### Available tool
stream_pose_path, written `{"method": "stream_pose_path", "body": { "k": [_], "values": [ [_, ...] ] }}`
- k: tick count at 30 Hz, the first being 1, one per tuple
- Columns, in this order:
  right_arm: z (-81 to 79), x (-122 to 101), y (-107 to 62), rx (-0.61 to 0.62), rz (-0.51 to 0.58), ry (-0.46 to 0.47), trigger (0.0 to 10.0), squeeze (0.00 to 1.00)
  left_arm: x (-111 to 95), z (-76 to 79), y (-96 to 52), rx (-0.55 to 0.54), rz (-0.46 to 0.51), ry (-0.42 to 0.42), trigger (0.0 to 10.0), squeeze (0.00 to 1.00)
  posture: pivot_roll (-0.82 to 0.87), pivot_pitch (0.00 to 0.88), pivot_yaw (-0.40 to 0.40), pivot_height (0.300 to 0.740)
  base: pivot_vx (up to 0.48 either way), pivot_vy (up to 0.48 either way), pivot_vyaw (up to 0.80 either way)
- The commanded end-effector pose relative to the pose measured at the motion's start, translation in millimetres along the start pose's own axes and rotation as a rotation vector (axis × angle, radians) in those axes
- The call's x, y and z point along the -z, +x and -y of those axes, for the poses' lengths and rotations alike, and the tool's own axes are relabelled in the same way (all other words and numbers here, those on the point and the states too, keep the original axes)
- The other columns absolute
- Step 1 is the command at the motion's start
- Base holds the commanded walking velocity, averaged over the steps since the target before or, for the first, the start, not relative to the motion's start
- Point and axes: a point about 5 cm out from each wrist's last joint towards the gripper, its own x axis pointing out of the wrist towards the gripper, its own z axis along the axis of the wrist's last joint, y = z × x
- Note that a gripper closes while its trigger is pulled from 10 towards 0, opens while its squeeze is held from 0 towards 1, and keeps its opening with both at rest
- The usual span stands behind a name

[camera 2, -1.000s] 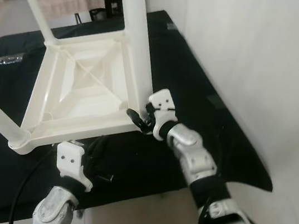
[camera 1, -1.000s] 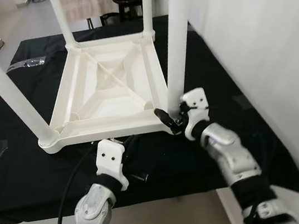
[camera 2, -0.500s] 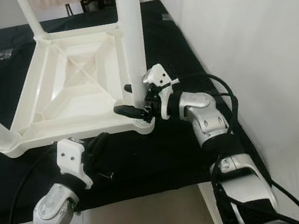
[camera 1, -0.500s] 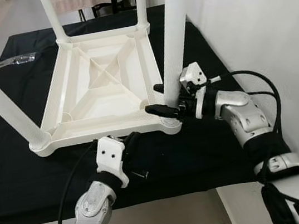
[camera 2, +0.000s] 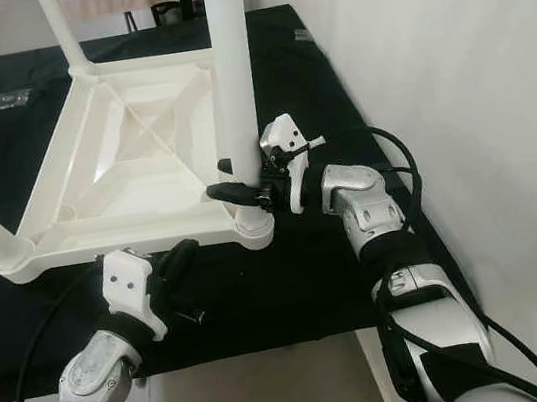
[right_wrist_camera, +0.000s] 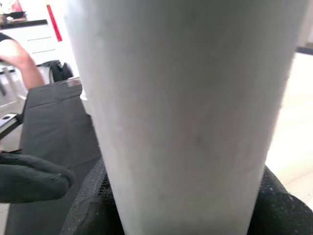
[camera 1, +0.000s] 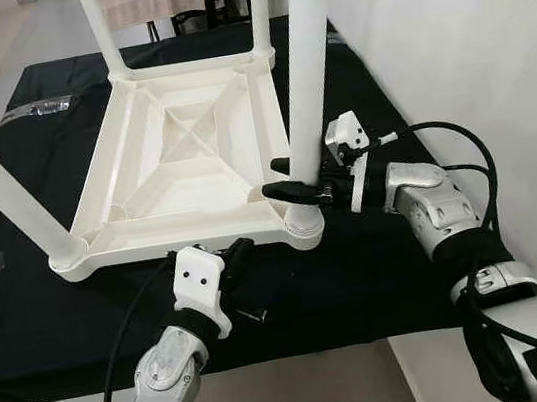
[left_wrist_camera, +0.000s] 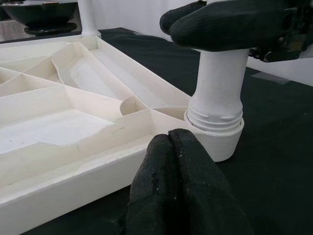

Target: Building children table

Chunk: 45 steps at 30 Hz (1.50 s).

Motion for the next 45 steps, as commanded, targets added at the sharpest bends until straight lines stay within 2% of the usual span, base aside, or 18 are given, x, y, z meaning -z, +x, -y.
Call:
{"method": "stream_pose_path", "body": {
  "k": [1,3,4,5,6,8,16,17,18,19,24,25,26,29,32,43,44,45],
  "values": [
    [2.9,17.0,-6.9,0.123,-0.028,0.061,0.0,0.0,3.5,1.6,-2.1,0.0,-0.016,-0.017,10.0,0.0,0.02,0.15,-0.028,0.74,0.0,0.0,0.0],
    [3.6,33.2,-9.4,0.431,-0.055,0.066,0.0,0.0,2.8,1.0,-2.2,-0.003,-0.014,-0.016,10.0,0.0,0.0,0.156,-0.027,0.74,0.0,0.0,0.0],
    [-8.1,48.9,-10.0,0.642,-0.06,0.112,0.0,0.0,2.4,0.4,-1.9,-0.004,-0.013,-0.015,10.0,0.0,0.0,0.164,-0.023,0.74,0.0,0.0,0.0],
    [-25.3,60.7,-8.0,0.705,-0.089,0.134,0.0,0.0,2.2,0.0,-1.8,-0.004,-0.012,-0.015,10.0,0.0,0.0,0.164,-0.023,0.74,0.0,0.0,0.0],
    [-25.3,60.7,-8.0,0.705,-0.089,0.134,0.0,0.0,2.2,0.0,-1.8,-0.004,-0.012,-0.015,10.0,0.0,0.0,0.164,-0.023,0.74,0.0,0.0,0.0],
    [-45.1,57.9,-0.5,0.72,-0.06,0.117,0.0,0.0,2.5,-1.5,-1.6,-0.003,-0.013,-0.016,10.0,0.0,-0.01,0.159,-0.019,0.74,0.0,0.0,0.0],
    [-33.3,58.1,4.3,0.682,-0.076,0.159,0.0,0.0,3.2,-1.0,-0.6,0.0,-0.013,-0.019,10.0,0.0,0.0,0.154,-0.032,0.74,0.0,0.0,0.0],
    [-31.7,55.5,6.4,0.665,-0.063,0.15,10.0,0.0,3.0,-0.7,-0.7,-0.002,-0.012,-0.018,10.0,0.0,0.0,0.154,-0.03,0.74,0.0,0.0,0.0],
    [-31.7,55.5,6.4,0.665,-0.063,0.15,10.0,0.0,3.0,-0.7,-0.7,-0.002,-0.012,-0.018,10.0,0.0,0.0,0.154,-0.03,0.74,0.0,0.0,0.0],
    [-32.3,49.1,10.8,0.595,-0.028,0.14,10.0,1.0,2.8,-0.5,-0.8,-0.006,-0.011,-0.016,10.0,0.0,0.01,0.153,-0.03,0.74,0.0,0.0,0.0],
    [-29.2,27.5,20.2,0.43,0.07,0.12,10.0,1.0,2.9,0.0,-0.9,-0.008,-0.011,-0.015,10.0,0.0,0.01,0.152,-0.026,0.74,0.0,0.0,0.0],
    [-27.8,19.3,21.0,0.393,0.088,0.121,10.0,0.87,3.2,0.2,-0.9,-0.006,-0.013,-0.017,10.0,0.0,0.0,0.148,-0.023,0.74,0.0,0.0,0.0],
    [-26.2,7.9,20.1,0.306,0.108,0.094,10.0,0.0,3.5,0.7,-0.6,-0.003,-0.014,-0.019,10.0,0.0,0.01,0.146,-0.024,0.74,0.0,0.0,0.0],
    [-26.8,-10.3,14.8,0.123,0.112,0.033,10.0,0.0,4.2,1.0,-0.1,0.0,-0.016,-0.022,10.0,0.0,0.01,0.143,-0.024,0.74,0.0,0.0,0.0],
    [-19.1,-13.0,9.1,0.051,0.074,0.01,10.0,0.0,4.6,1.0,0.3,0.0,-0.017,-0.022,10.0,0.0,0.01,0.14,-0.026,0.74,0.0,0.0,0.0],
    [5.7,-13.3,0.1,-0.033,0.002,0.039,10.0,0.0,5.8,1.6,0.1,-0.003,-0.02,-0.02,10.0,0.0,0.02,0.134,-0.028,0.74,0.0,0.0,0.0],
    [6.8,-13.3,0.2,-0.027,0.011,0.056,0.0,0.0,6.0,1.9,-0.3,-0.002,-0.021,-0.02,10.0,0.0,0.03,0.132,-0.028,0.74,0.0,0.0,0.0],
    [7.4,-12.6,0.2,-0.024,0.017,0.066,0.0,0.0,6.0,2.2,-0.5,-0.002,-0.022,-0.021,10.0,0.0,0.03,0.132,-0.028,0.74,0.0,0.0,0.0]
  ]
}}
